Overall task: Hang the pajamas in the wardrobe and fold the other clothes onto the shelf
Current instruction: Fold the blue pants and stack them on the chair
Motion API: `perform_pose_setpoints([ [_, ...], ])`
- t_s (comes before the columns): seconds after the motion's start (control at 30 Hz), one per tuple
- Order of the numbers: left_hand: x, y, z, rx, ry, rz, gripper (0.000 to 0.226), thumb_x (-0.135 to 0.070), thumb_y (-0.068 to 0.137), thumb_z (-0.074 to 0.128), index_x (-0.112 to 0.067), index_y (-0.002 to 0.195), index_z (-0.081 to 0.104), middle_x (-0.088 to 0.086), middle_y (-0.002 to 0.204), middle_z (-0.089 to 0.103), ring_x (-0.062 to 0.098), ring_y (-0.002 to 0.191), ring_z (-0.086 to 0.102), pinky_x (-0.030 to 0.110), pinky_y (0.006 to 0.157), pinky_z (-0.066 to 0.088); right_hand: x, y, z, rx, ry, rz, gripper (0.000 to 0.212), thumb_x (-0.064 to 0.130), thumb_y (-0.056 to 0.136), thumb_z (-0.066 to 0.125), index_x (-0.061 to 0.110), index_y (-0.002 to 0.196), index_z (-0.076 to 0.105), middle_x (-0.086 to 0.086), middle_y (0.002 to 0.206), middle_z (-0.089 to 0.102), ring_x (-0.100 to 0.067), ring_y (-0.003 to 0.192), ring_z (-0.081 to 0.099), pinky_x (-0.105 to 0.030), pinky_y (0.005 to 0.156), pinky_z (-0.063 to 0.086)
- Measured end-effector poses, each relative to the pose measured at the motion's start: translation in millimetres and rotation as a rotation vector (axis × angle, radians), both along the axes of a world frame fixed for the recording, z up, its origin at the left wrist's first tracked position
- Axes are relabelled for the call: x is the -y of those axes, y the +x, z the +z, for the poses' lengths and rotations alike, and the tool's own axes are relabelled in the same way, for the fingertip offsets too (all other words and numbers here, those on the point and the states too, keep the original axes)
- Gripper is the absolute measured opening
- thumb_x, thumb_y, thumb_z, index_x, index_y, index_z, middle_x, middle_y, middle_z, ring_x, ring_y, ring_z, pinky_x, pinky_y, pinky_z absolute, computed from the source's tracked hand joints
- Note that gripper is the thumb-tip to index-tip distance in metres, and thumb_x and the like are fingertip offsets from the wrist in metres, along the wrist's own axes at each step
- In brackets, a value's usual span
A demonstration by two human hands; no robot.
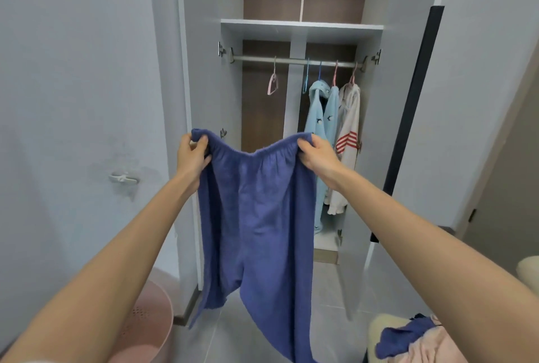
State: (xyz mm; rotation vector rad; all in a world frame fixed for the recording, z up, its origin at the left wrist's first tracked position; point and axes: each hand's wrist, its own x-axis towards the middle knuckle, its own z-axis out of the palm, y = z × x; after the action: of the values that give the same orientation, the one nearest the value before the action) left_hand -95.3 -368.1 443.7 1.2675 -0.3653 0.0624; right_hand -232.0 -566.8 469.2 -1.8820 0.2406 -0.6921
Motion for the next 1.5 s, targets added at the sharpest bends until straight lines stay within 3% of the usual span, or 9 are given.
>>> perform_pose_setpoints([
  [0.2, -7.6, 0.3, -7.4, 0.015, -0.031, 0.025, 0.013, -0.022, 0.100, 0.045, -0.016, 0.111, 0.046, 0.004, 0.111, 0.057, 0.018, 0.107, 0.059, 0.031, 0.093, 0.051, -15.7, 10.8, 22.2, 0.208, -0.004, -0.090, 0.021, 0.018, 0.102, 0.039, 0.025, 0.092, 0.056, 0.008, 0.087, 0.058, -0.002, 0.080, 0.054, -0.012, 0.065, 0.043],
  [0.33, -11.3, -1.6, -19.7, 0.025, 0.073, 0.027, 0.010, -0.021, 0.099, 0.047, -0.014, 0.105, 0.047, 0.003, 0.099, 0.060, 0.017, 0.095, 0.060, 0.028, 0.083, 0.053, -8.8, 10.0, -21.9, -0.027, -0.029, -0.111, 0.020, 0.016, 0.102, 0.036, 0.015, 0.102, 0.055, 0.004, 0.090, 0.057, -0.007, 0.083, 0.051, -0.017, 0.067, 0.040],
  [0.53, -14.8, -3.4, -33.4, 0.041, 0.185, 0.119, 0.012, -0.022, 0.097, 0.051, -0.016, 0.087, 0.049, -0.003, 0.079, 0.054, 0.011, 0.073, 0.054, 0.017, 0.061, 0.047, 3.1, 0.0, -31.5, -0.062, 0.003, -0.289, 0.026, 0.018, 0.099, 0.044, -0.002, 0.101, 0.060, -0.021, 0.099, 0.065, -0.032, 0.092, 0.065, -0.043, 0.086, 0.053],
  [0.7, -14.1, -3.2, -32.1, 0.111, 0.438, 0.314, 0.028, -0.026, 0.092, 0.056, -0.017, 0.068, 0.046, 0.008, 0.087, 0.051, 0.015, 0.073, 0.047, 0.025, 0.063, 0.037, 14.9, -14.2, -40.3, -0.288, -0.348, -0.484, 0.027, 0.032, 0.097, 0.046, 0.016, 0.079, 0.058, -0.010, 0.086, 0.063, -0.029, 0.092, 0.056, -0.039, 0.080, 0.046],
  [0.83, -8.1, -11.1, -31.8, 0.026, 0.388, 0.125, 0.020, -0.026, 0.095, 0.051, -0.015, 0.078, 0.049, 0.000, 0.076, 0.052, 0.015, 0.073, 0.048, 0.025, 0.062, 0.039, 10.7, -15.0, -40.7, -0.229, -0.196, -0.395, 0.034, 0.027, 0.097, 0.046, 0.013, 0.066, 0.047, -0.003, 0.068, 0.049, -0.022, 0.074, 0.049, -0.033, 0.065, 0.039],
  [1.03, 3.4, -24.2, -18.5, -0.003, 0.413, 0.001, 0.017, -0.022, 0.089, 0.061, -0.012, 0.077, 0.055, 0.004, 0.073, 0.056, 0.016, 0.068, 0.053, 0.026, 0.060, 0.048, 0.6, -15.8, -27.3, -0.145, -0.039, -0.291, 0.047, 0.031, 0.090, 0.059, -0.015, 0.092, 0.060, -0.029, 0.080, 0.044, -0.022, 0.075, 0.046, -0.039, 0.065, 0.044],
  [1.23, 13.8, -32.1, -17.2, -0.106, 0.428, -0.045, 0.014, -0.022, 0.086, 0.059, -0.012, 0.081, 0.052, 0.010, 0.079, 0.050, 0.020, 0.072, 0.047, 0.027, 0.058, 0.037, 1.6, -18.5, -23.1, -0.119, 0.104, -0.352, 0.031, 0.026, 0.088, 0.061, 0.012, 0.064, 0.046, -0.008, 0.069, 0.043, -0.019, 0.067, 0.045, -0.031, 0.058, 0.044],
  [1.37, 1.4, -26.4, -29.6, -0.266, 0.382, -0.028, 0.023, -0.022, 0.087, 0.057, -0.014, 0.067, 0.049, 0.003, 0.071, 0.051, 0.015, 0.063, 0.046, 0.025, 0.056, 0.034, 17.8, -30.6, -33.9, -0.052, 0.369, -0.425, 0.019, 0.023, 0.091, 0.060, 0.012, 0.077, 0.055, -0.008, 0.093, 0.055, -0.023, 0.089, 0.052, -0.041, 0.087, 0.050],
  [1.5, 1.9, -31.3, -38.3, -0.194, 0.307, -0.125, 0.018, -0.025, 0.095, 0.052, -0.021, 0.078, 0.056, -0.006, 0.080, 0.060, 0.010, 0.073, 0.055, 0.021, 0.059, 0.041, 18.4, -32.1, -43.1, -0.105, 0.193, -0.383, 0.033, 0.026, 0.099, 0.046, 0.019, 0.067, 0.037, -0.004, 0.075, 0.042, -0.015, 0.068, 0.038, -0.030, 0.061, 0.035],
])
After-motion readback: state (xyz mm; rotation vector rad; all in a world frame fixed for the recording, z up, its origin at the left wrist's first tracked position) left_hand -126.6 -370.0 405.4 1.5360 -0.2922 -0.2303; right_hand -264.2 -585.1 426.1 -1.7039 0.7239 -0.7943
